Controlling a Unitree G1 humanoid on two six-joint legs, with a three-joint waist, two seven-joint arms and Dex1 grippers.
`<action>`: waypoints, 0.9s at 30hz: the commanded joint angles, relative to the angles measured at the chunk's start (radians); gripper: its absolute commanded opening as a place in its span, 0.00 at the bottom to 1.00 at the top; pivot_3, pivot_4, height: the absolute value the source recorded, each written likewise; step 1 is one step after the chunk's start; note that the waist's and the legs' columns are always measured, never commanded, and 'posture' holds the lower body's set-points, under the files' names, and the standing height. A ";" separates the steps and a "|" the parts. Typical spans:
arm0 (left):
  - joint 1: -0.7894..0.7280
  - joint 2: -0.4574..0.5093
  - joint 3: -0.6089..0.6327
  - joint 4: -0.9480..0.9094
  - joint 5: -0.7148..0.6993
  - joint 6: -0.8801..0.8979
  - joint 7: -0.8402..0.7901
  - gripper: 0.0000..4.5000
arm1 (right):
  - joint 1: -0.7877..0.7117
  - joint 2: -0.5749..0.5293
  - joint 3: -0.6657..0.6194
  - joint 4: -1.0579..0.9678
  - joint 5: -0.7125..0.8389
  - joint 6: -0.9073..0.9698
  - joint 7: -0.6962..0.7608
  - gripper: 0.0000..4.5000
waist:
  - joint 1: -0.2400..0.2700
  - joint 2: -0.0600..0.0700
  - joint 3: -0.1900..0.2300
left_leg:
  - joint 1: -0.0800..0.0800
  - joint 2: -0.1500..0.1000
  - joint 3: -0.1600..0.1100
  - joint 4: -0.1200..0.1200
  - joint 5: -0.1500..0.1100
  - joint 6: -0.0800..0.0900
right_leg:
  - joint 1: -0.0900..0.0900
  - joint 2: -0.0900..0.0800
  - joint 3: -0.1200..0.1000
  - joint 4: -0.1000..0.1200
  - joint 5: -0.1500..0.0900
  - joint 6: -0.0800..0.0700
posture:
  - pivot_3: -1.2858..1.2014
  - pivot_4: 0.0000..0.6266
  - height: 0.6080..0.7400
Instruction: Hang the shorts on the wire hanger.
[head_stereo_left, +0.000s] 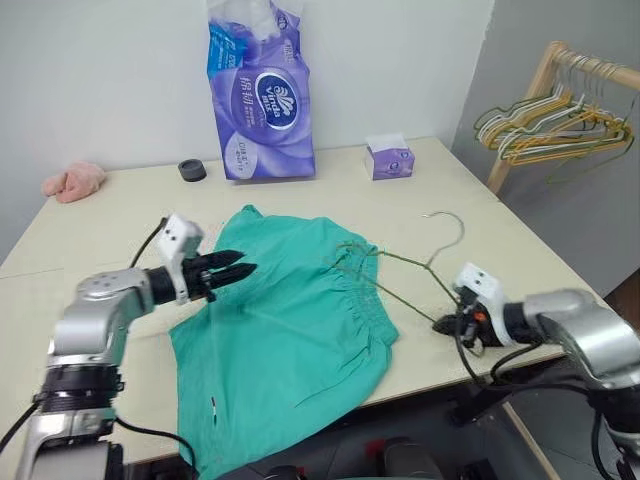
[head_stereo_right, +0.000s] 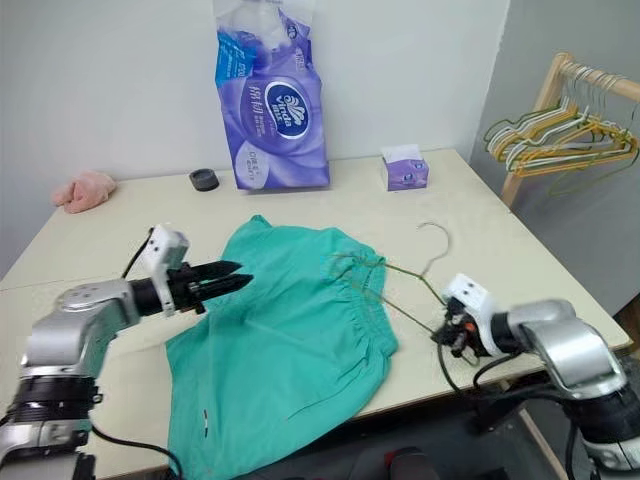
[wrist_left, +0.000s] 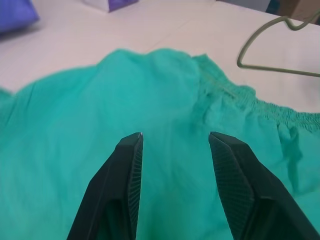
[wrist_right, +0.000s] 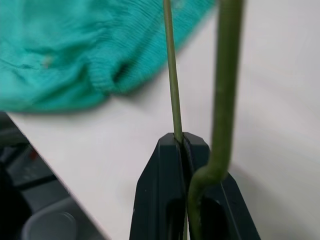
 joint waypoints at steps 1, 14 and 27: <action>0.005 0.031 -0.015 -0.053 -0.039 0.007 -0.074 0.49 | 0.034 -0.017 -0.074 -0.037 0.064 0.097 -0.038 0.00 | 0.002 0.000 0.000 | 0.000 0.000 0.000 0.000 0.000 0.000 | 0.000 0.000 0.000 0.000 0.000 0.000 | 0.44 0.00 1.00; -0.048 0.041 -0.046 0.016 0.028 -0.068 -0.045 0.49 | 0.023 -0.096 0.004 -0.008 0.194 0.177 -0.073 0.00 | -0.001 0.000 0.000 | 0.000 0.000 0.002 0.000 0.000 0.000 | 0.000 0.000 -0.001 -0.001 0.000 0.000 | 0.44 0.00 1.00; 0.001 0.035 -0.064 -0.033 0.034 -0.092 -0.030 0.49 | 0.012 -0.281 0.148 0.020 0.243 0.076 0.024 0.00 | 0.004 -0.001 -0.001 | -0.001 0.001 0.002 0.000 0.000 0.000 | 0.000 0.000 -0.001 -0.001 0.000 0.001 | 0.45 0.00 1.00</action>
